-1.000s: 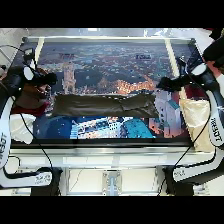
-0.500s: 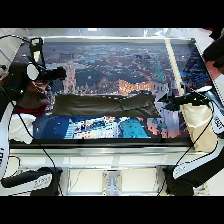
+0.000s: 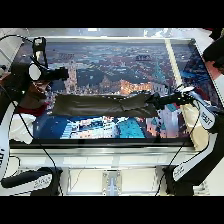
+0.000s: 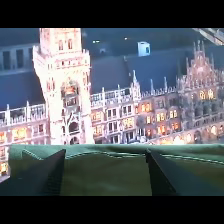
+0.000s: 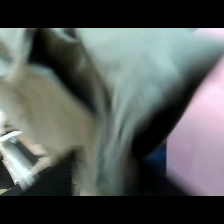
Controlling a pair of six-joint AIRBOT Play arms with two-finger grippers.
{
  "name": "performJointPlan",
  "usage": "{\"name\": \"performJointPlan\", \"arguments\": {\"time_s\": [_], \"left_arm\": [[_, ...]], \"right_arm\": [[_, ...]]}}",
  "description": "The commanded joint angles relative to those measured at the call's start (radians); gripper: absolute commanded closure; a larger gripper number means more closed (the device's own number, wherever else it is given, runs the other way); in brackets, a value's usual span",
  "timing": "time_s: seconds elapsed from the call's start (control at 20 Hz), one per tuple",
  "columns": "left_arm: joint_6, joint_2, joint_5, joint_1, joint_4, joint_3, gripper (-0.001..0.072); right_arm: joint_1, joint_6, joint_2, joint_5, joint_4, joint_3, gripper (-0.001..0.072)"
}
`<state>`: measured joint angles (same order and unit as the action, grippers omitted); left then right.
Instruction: Fold the shirts.
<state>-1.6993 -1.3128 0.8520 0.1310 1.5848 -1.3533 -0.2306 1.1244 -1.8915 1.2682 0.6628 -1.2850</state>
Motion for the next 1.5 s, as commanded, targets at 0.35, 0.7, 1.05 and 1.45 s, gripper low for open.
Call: {"name": "performJointPlan", "arguments": {"time_s": [0.35, 0.7, 1.05, 1.45], "left_arm": [[0.156, -0.224, 0.001, 0.166, -0.311, 0.000, 0.0699], [0.224, -0.418, -0.083, 0.485, -0.402, -0.001, 0.0699], [0.223, -0.333, -0.054, 0.393, -0.278, -0.026, 0.0699], [0.224, 0.153, 0.162, -0.097, -0.070, -0.026, 0.0699]], "right_arm": [[0.069, 0.064, 0.275, 0.200, -0.118, -0.095, 0.0691], [0.111, 0.221, 0.565, 0.285, -0.002, -0.095, 0.0693], [0.410, 0.229, 0.573, 0.029, 0.029, -0.095, 0.0694], [0.892, 0.251, 0.297, -0.859, -0.161, -0.099, 0.0643]]}}
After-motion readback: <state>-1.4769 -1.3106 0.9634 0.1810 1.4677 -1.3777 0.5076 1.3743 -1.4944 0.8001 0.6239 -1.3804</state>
